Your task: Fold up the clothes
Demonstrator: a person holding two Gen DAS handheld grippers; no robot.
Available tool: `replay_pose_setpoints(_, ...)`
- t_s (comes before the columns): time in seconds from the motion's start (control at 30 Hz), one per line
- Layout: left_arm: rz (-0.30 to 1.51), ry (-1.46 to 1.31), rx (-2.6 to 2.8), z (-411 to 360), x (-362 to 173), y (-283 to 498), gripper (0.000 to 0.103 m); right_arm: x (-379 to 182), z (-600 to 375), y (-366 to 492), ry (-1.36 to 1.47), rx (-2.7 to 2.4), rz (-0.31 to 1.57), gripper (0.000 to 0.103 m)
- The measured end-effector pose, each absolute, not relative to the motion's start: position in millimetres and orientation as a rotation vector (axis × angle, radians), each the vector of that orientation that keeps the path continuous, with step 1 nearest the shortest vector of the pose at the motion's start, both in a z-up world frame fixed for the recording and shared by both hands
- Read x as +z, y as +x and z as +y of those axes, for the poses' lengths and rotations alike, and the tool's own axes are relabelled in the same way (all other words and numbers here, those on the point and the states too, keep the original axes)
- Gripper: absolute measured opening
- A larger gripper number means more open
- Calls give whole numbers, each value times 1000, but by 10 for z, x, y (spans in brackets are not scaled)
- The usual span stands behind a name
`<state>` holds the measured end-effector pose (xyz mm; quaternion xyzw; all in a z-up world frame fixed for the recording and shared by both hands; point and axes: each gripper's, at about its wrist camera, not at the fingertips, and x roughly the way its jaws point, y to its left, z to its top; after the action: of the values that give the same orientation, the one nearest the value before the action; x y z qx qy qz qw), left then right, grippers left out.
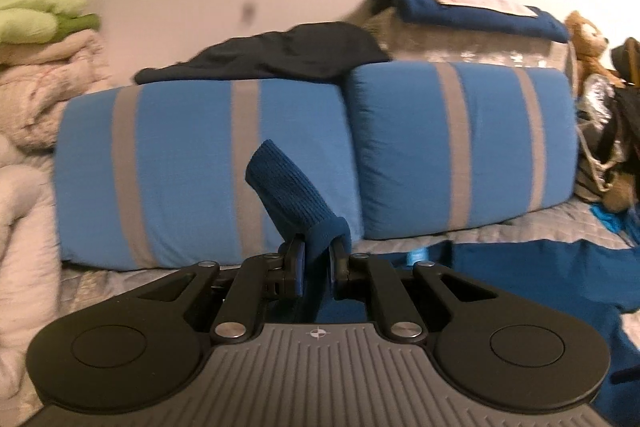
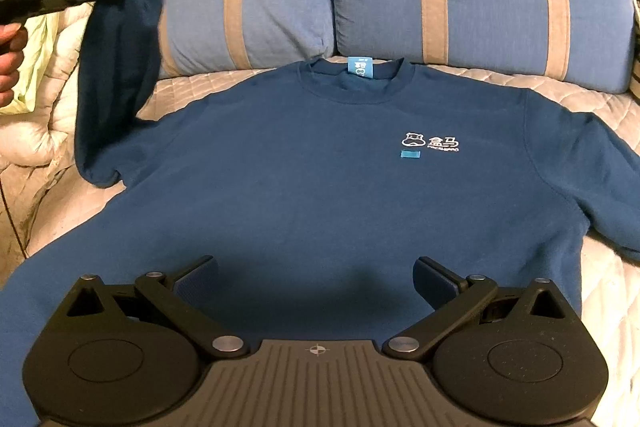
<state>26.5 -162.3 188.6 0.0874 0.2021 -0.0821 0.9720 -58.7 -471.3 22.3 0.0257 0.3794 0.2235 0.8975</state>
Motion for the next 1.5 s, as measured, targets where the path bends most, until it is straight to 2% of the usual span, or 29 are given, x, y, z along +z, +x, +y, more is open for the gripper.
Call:
replay_pose_setpoints(0.27,388,231,-301,-2390,1722,219,13,217,-4731,-579,71,465,788,103)
replay_pose_setpoints(0.33,397,220,-340,-2495,1653,192,21,216,-4735,-579,74,464,788,103)
replay_pose_setpoints(0.4,406,208,-378,-2595,1583,166,34,215,-4742,-578,78,463,787,103)
replay_pose_setpoints(0.47,419,197,-405,-2642,1535,145,40,217,-4754,-584,82,463,784,103)
replay_pose_setpoints(0.63,452,169,-400,-2395,1514,47,44,218,-4790,-593,98,461,776,103)
replay_pose_setpoints(0.7,461,157,-385,-2239,1513,-12,56,217,-4805,-591,108,462,776,103)
replay_pose_setpoints(0.77,470,144,-371,-2082,1512,-70,62,219,-4809,-591,114,462,773,103)
replay_pose_setpoints(1.1,582,134,-209,-1221,1217,-312,63,243,-4861,-624,145,464,734,103)
replay_pose_setpoints(1.2,617,56,-172,-1005,1143,-400,63,248,-4873,-628,152,476,728,103)
replay_pose_setpoints(1.5,673,6,-156,-953,880,-752,63,284,-4809,-574,99,536,765,101)
